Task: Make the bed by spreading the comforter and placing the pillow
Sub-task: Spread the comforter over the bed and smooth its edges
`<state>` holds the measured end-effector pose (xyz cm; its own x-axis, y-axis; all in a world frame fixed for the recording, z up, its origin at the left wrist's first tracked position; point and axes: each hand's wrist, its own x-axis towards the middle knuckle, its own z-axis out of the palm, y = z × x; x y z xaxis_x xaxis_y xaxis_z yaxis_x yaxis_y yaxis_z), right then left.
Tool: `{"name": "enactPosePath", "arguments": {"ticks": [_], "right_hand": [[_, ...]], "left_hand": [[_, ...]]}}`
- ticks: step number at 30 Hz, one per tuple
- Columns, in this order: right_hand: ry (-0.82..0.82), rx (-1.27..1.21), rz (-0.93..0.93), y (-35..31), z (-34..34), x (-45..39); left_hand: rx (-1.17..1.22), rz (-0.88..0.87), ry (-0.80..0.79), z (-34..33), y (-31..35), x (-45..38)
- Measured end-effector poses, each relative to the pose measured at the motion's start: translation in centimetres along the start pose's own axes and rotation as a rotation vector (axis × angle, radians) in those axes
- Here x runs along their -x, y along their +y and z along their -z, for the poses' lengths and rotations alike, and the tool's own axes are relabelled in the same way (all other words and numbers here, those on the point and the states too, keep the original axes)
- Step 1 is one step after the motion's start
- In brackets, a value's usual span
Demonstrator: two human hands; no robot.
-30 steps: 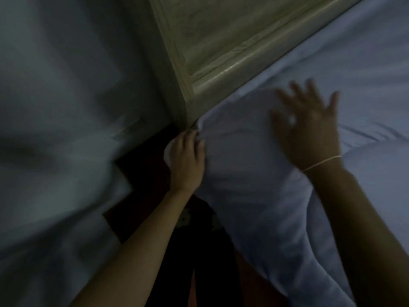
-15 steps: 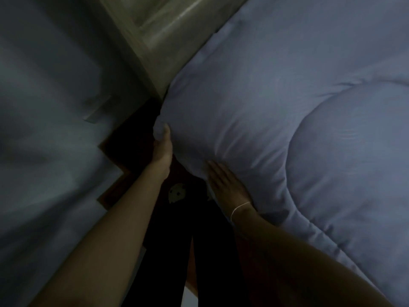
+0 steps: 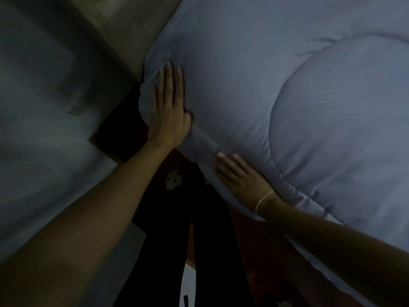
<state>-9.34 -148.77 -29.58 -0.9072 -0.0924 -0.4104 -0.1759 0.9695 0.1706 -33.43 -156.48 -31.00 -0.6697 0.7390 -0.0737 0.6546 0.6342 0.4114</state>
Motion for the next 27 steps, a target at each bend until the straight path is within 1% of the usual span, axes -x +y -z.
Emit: {"name": "enactPosePath", "arguments": {"ticks": [2, 3, 5, 6, 7, 9, 10, 11, 12, 13, 14, 15, 16, 17, 19, 21, 22, 23, 24, 25, 27], "right_hand": [[-0.156, 0.002, 0.025, -2.1, -2.0, -0.3], [-0.203, -0.003, 0.024, -3.0, -2.6, -0.3], [-0.202, -0.001, 0.025, -4.2, -2.5, 0.3], [-0.181, -0.065, 0.027, -4.5, -1.6, 0.8], [-0.106, -0.142, 0.051, -4.7, -0.6, 1.3], [0.164, -0.299, 0.024, -3.5, 1.9, 2.4], [0.258, -0.342, -0.053, -2.0, 3.5, 3.0], [0.335, -0.356, -0.17, -0.1, 4.9, 3.6], [0.395, -0.335, -0.322, 2.1, 5.6, 4.2], [0.417, -0.299, -0.499, 4.3, 5.7, 4.9], [0.399, -0.278, -0.673, 5.9, 5.5, 5.6], [0.349, -0.275, -0.805, 6.6, 5.2, 6.2], [0.299, -0.271, -0.851, 6.3, 4.8, 6.5], [0.257, -0.258, -0.815, 5.0, 4.3, 6.8], [0.183, -0.274, -0.587, 1.3, 3.5, 7.3], [0.15, -0.328, -0.379, -0.7, 3.6, 8.1], [0.172, -0.345, -0.325, -0.5, 4.1, 8.4], [0.211, -0.367, -0.313, 0.5, 4.8, 8.5], [0.272, -0.383, -0.344, 2.0, 5.5, 8.5], [0.339, -0.379, -0.413, 3.9, 6.1, 8.2], [0.413, -0.35, -0.659, 8.6, 6.9, 7.7]], "left_hand": [[-0.089, -0.01, -0.011, 0.0, -0.1, 0.6], [-0.127, -0.019, -0.023, 0.1, -0.3, 0.9], [-0.178, -0.043, -0.031, 0.6, -0.7, 1.6], [-0.184, -0.059, -0.024, 1.1, -0.7, 1.8], [-0.18, -0.089, -0.006, 1.5, -0.4, 1.9], [-0.181, -0.194, 0.045, 2.2, 0.5, 2.1], [-0.183, -0.261, 0.053, 2.3, 1.1, 2.3], [-0.18, -0.322, 0.043, 2.1, 1.6, 2.4], [-0.172, -0.364, 0.016, 1.8, 1.7, 2.6], [-0.168, -0.377, -0.019, 1.4, 1.6, 2.7], [-0.178, -0.367, -0.055, 1.0, 1.1, 3.0], [-0.199, -0.353, -0.089, 0.7, 0.7, 3.4], [-0.212, -0.336, -0.117, 0.5, 0.4, 4.0], [-0.203, -0.312, -0.134, 0.6, 0.3, 4.6], [-0.127, -0.232, -0.116, 1.3, 1.2, 5.7], [-0.01, -0.162, -0.038, 2.7, 3.3, 5.8], [0.04, -0.158, 0.004, 3.7, 4.7, 5.2], [0.067, -0.183, 0.045, 4.7, 6.2, 4.1], [0.069, -0.226, 0.086, 5.6, 7.8, 2.7], [0.054, -0.274, 0.116, 6.4, 9.3, 0.9], [-0.006, -0.352, 0.128, 7.1, 11.9, -2.6]]}}
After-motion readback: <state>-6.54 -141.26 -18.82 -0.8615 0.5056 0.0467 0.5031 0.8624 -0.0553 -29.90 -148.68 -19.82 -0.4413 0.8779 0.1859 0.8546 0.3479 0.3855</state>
